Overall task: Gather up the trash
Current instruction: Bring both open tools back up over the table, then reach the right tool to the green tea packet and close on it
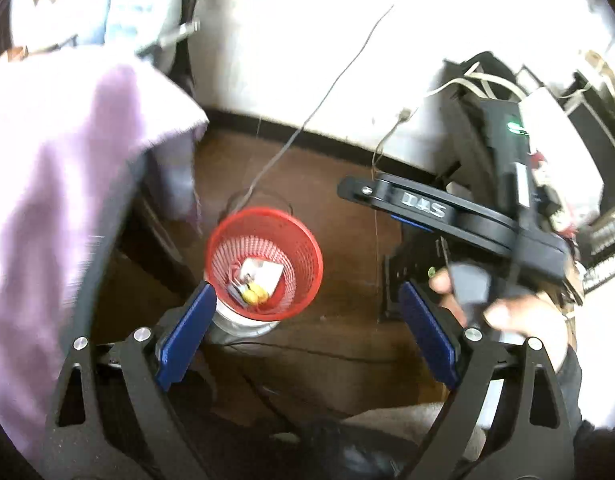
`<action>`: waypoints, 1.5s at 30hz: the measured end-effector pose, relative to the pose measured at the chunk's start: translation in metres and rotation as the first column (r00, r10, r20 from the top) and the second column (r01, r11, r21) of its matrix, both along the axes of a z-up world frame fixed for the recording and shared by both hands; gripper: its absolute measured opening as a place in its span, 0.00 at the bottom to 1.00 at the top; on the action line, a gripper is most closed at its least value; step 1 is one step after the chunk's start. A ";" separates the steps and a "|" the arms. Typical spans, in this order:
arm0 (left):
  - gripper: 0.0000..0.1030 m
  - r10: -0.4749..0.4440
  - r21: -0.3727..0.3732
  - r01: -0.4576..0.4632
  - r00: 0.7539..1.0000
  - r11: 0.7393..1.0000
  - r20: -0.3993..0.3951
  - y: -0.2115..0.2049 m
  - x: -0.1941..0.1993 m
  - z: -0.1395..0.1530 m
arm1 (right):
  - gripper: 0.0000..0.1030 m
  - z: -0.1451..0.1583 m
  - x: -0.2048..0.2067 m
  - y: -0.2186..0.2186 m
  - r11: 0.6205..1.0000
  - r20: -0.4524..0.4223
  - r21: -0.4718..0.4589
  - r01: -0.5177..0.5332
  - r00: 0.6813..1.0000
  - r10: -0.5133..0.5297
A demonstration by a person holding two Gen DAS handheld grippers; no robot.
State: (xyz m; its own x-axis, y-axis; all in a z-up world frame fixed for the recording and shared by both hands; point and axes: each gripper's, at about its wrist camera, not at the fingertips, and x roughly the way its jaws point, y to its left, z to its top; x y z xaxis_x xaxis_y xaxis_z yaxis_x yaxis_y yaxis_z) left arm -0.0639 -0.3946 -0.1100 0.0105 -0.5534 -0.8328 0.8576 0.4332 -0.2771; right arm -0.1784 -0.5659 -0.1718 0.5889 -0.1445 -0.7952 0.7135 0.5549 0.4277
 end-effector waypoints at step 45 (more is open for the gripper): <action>0.94 0.920 -0.083 -0.924 0.357 0.374 0.163 0.466 0.230 0.102 | 0.89 0.154 0.316 0.451 0.492 -0.168 -0.395 -0.776 0.587 0.792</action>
State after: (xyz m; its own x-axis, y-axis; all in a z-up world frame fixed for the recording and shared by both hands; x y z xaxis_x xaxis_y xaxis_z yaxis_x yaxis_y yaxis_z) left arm 0.1659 0.0712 -0.0078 0.6291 -0.0964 -0.7713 -0.0559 0.9841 -0.1686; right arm 0.1372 -0.1152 -0.0179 0.6411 0.1066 -0.7600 -0.1100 0.9928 0.0466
